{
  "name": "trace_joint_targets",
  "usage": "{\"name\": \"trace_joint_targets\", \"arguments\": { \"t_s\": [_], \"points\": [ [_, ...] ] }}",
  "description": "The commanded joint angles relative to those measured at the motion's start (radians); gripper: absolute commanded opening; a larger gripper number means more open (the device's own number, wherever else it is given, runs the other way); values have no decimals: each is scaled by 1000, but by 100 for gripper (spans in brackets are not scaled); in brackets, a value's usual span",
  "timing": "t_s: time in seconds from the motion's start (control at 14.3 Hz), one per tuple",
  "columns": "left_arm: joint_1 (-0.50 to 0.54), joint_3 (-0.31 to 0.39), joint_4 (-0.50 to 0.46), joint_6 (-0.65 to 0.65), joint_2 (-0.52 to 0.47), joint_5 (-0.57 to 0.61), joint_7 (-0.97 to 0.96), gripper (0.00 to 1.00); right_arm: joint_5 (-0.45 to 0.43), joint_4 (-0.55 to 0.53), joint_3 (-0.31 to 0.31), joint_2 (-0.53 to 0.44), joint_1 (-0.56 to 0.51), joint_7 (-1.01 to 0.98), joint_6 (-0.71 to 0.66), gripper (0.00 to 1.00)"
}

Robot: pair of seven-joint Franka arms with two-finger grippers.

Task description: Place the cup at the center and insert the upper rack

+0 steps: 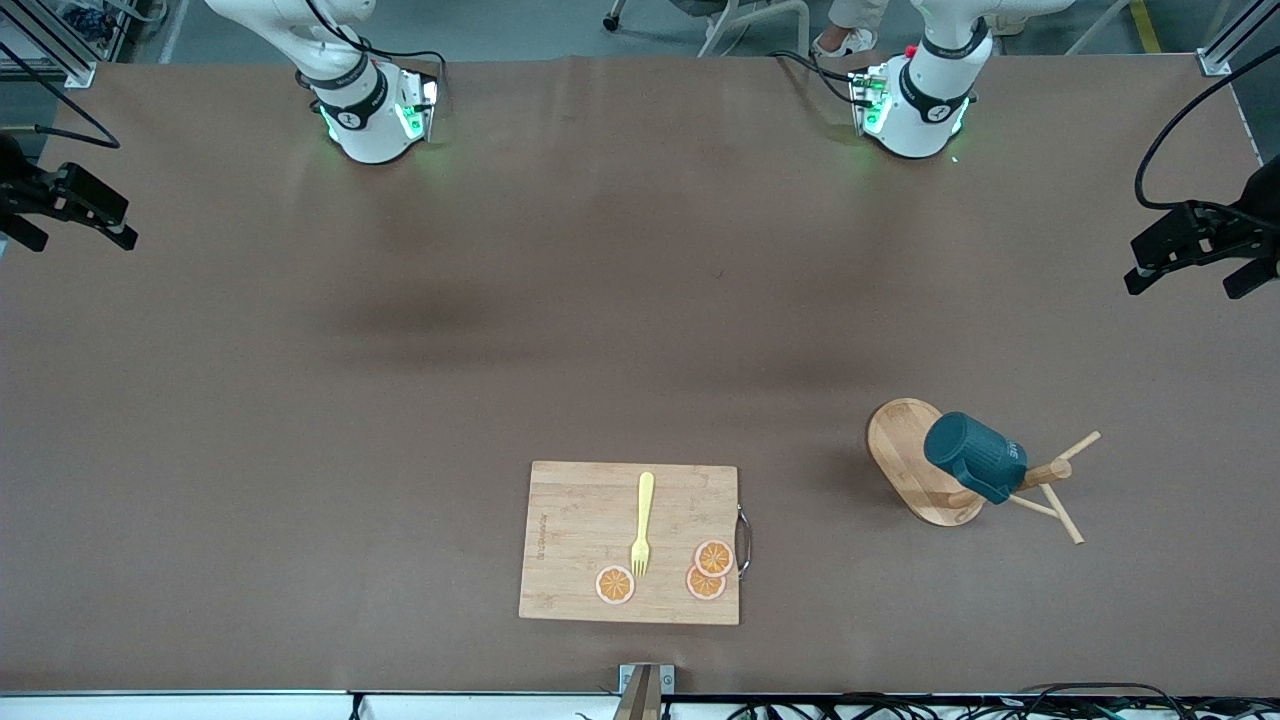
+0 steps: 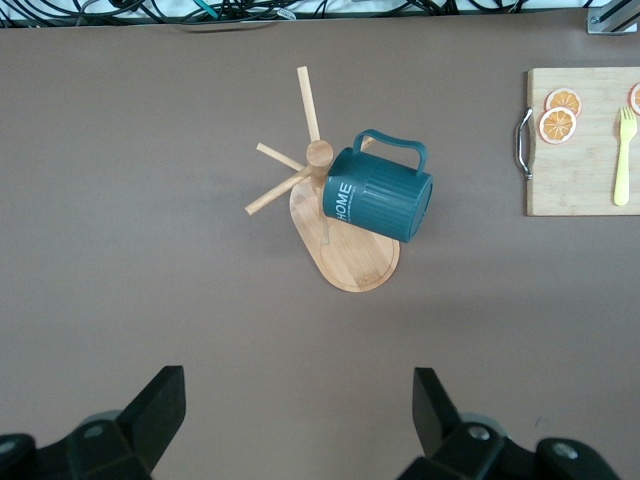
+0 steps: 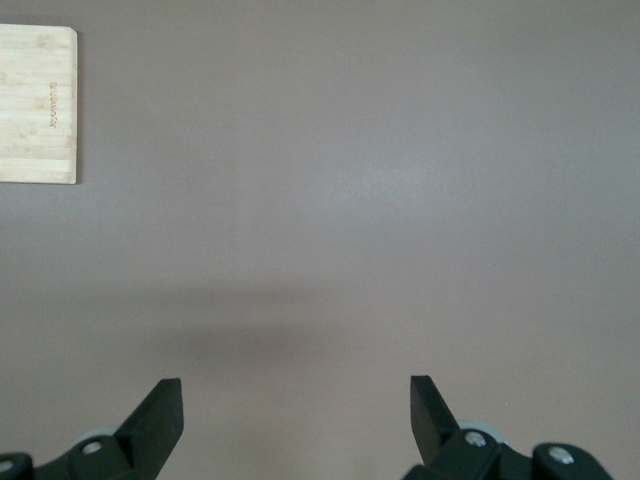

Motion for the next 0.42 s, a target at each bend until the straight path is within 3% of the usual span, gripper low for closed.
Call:
{"name": "trace_joint_targets", "arguments": {
  "t_s": [0.0, 0.35],
  "points": [
    [-5, 0, 7, -15, -3, 20, 15, 100, -7, 2, 4, -4, 0, -13, 38, 100],
    [-5, -1, 9, -15, -3, 19, 15, 100, -9, 2, 6, -4, 3, -5, 50, 100]
  ]
}}
